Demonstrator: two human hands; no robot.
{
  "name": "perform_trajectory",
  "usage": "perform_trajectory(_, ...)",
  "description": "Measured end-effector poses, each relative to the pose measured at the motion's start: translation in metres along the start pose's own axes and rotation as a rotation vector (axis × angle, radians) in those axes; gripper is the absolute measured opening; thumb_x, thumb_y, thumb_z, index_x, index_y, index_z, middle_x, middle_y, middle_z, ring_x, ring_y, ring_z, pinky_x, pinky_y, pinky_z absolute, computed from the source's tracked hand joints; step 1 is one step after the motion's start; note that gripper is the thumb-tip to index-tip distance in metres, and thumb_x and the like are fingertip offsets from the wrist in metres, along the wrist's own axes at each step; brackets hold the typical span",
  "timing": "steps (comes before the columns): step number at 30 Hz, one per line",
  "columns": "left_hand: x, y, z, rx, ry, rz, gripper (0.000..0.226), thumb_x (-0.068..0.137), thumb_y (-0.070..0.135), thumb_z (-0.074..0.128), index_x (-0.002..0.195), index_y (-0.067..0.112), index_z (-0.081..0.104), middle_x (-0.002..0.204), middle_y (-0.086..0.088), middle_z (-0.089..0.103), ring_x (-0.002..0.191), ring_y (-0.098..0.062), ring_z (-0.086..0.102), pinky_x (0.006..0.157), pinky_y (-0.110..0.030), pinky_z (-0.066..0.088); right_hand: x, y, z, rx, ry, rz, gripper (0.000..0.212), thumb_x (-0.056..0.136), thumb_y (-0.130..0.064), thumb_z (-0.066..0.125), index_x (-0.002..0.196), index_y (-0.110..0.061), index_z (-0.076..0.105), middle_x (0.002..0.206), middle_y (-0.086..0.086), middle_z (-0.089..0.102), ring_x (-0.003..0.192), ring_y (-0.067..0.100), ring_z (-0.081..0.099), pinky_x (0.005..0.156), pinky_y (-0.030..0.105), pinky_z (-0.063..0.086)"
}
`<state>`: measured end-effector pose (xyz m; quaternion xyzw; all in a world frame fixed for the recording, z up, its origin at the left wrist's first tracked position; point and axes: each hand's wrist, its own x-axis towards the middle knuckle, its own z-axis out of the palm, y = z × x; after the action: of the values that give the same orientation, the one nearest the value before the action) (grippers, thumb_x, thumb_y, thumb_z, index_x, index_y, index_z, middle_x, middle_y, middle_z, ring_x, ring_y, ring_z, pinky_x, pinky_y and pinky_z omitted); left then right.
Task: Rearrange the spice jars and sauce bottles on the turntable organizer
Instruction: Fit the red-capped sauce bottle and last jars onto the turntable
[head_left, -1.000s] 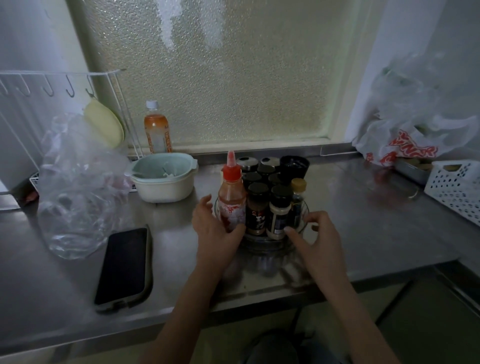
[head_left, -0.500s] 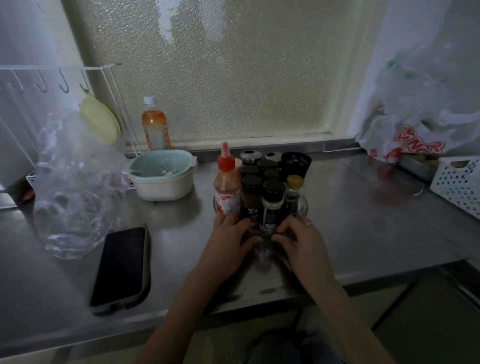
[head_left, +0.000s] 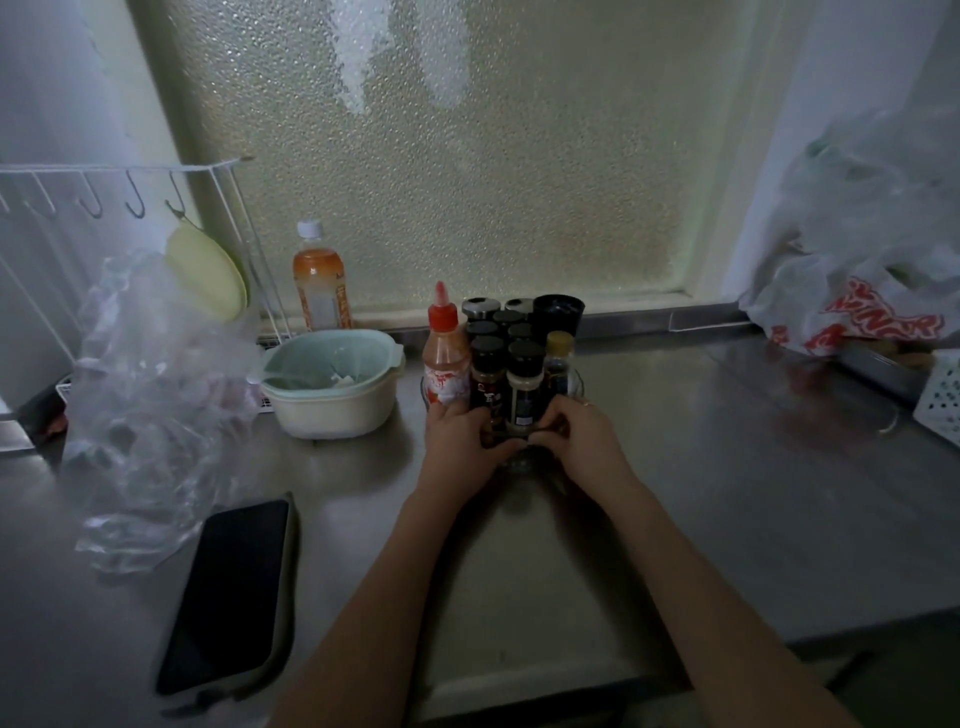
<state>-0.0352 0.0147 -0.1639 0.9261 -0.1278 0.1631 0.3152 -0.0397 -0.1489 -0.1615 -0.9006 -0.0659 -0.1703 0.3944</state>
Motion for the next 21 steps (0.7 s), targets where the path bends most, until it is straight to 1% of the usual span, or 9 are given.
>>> perform_trajectory(4, 0.023, -0.009, 0.003, 0.002, 0.001, -0.046, 0.033, 0.075, 0.047, 0.072, 0.074, 0.021, 0.051, 0.105, -0.012, 0.059, 0.105, -0.031, 0.042, 0.079, -0.030, 0.030, 0.028, 0.007, 0.010, 0.051, -0.030, 0.002, 0.018, 0.073, -0.007, 0.074, 0.074, -0.010, 0.056, 0.087, 0.014, 0.061, 0.072, 0.017, 0.051, 0.058, 0.021, 0.033)
perform_trajectory(6, 0.032, -0.016, 0.004, 0.014, 0.006, -0.051, 0.036, 0.075, 0.048, 0.072, 0.072, 0.020, 0.049, 0.103, -0.012, 0.060, 0.104, -0.031, 0.044, 0.079, -0.030, 0.029, 0.039, 0.008, 0.016, 0.063, -0.034, -0.006, 0.020, 0.073, -0.008, 0.074, 0.073, -0.013, 0.055, 0.085, 0.011, 0.060, 0.070, 0.014, 0.049, 0.056, 0.013, 0.032)
perform_trajectory(7, 0.036, -0.020, 0.004, 0.020, 0.011, -0.055, 0.037, 0.075, 0.049, 0.072, 0.071, 0.020, 0.049, 0.101, -0.011, 0.060, 0.103, -0.030, 0.044, 0.079, -0.030, 0.029, 0.045, 0.008, 0.020, 0.071, -0.035, -0.010, 0.021, 0.073, -0.008, 0.074, 0.073, -0.014, 0.054, 0.084, 0.010, 0.059, 0.069, 0.013, 0.049, 0.056, 0.013, 0.032)
perform_trajectory(10, 0.047, -0.030, 0.002, 0.034, 0.024, -0.073, 0.037, 0.075, 0.048, 0.072, 0.071, 0.020, 0.049, 0.099, -0.010, 0.059, 0.102, -0.030, 0.044, 0.081, -0.032, 0.031, 0.059, 0.007, 0.032, 0.084, -0.049, -0.020, 0.020, 0.074, -0.008, 0.073, 0.074, -0.013, 0.054, 0.084, 0.011, 0.060, 0.072, 0.017, 0.051, 0.060, 0.024, 0.034)
perform_trajectory(11, 0.050, -0.034, 0.002, 0.029, 0.034, -0.067, 0.037, 0.075, 0.047, 0.072, 0.069, 0.020, 0.048, 0.097, -0.010, 0.058, 0.101, -0.031, 0.045, 0.078, -0.032, 0.032, 0.063, 0.007, 0.035, 0.087, -0.050, -0.023, 0.019, 0.074, -0.008, 0.073, 0.075, -0.013, 0.054, 0.084, 0.010, 0.059, 0.073, 0.017, 0.051, 0.061, 0.025, 0.034)
perform_trajectory(13, 0.053, -0.038, 0.002, 0.005, 0.043, -0.063, 0.038, 0.075, 0.045, 0.074, 0.067, 0.020, 0.046, 0.089, -0.008, 0.055, 0.097, -0.032, 0.045, 0.072, -0.031, 0.030, 0.069, 0.008, 0.040, 0.089, -0.048, -0.031, 0.019, 0.074, -0.009, 0.073, 0.074, -0.013, 0.054, 0.081, 0.006, 0.058, 0.072, 0.015, 0.051, 0.061, 0.026, 0.035)
perform_trajectory(16, 0.053, -0.041, 0.004, 0.003, 0.087, -0.037, 0.039, 0.074, 0.043, 0.075, 0.065, 0.020, 0.044, 0.084, -0.003, 0.050, 0.093, -0.030, 0.045, 0.070, -0.030, 0.027, 0.072, 0.014, 0.043, 0.096, -0.035, -0.053, 0.020, 0.074, -0.011, 0.073, 0.074, -0.014, 0.054, 0.078, 0.000, 0.057, 0.068, 0.008, 0.049, 0.059, 0.020, 0.035)
perform_trajectory(18, 0.051, -0.042, 0.008, 0.010, 0.135, -0.011, 0.039, 0.074, 0.042, 0.076, 0.067, 0.019, 0.044, 0.087, -0.003, 0.050, 0.095, -0.030, 0.044, 0.072, -0.030, 0.026, 0.070, 0.016, 0.045, 0.125, -0.017, -0.058, 0.020, 0.075, -0.009, 0.072, 0.074, -0.014, 0.053, 0.078, 0.001, 0.057, 0.067, 0.009, 0.050, 0.059, 0.018, 0.035)
perform_trajectory(21, 0.050, -0.045, 0.014, 0.052, 0.171, 0.016, 0.036, 0.076, 0.041, 0.074, 0.072, 0.017, 0.047, 0.101, -0.011, 0.058, 0.102, -0.032, 0.042, 0.080, -0.033, 0.032, 0.069, 0.018, 0.048, 0.132, 0.015, -0.074, 0.019, 0.075, -0.009, 0.071, 0.075, -0.014, 0.053, 0.078, 0.002, 0.057, 0.066, 0.005, 0.049, 0.058, 0.008, 0.035)
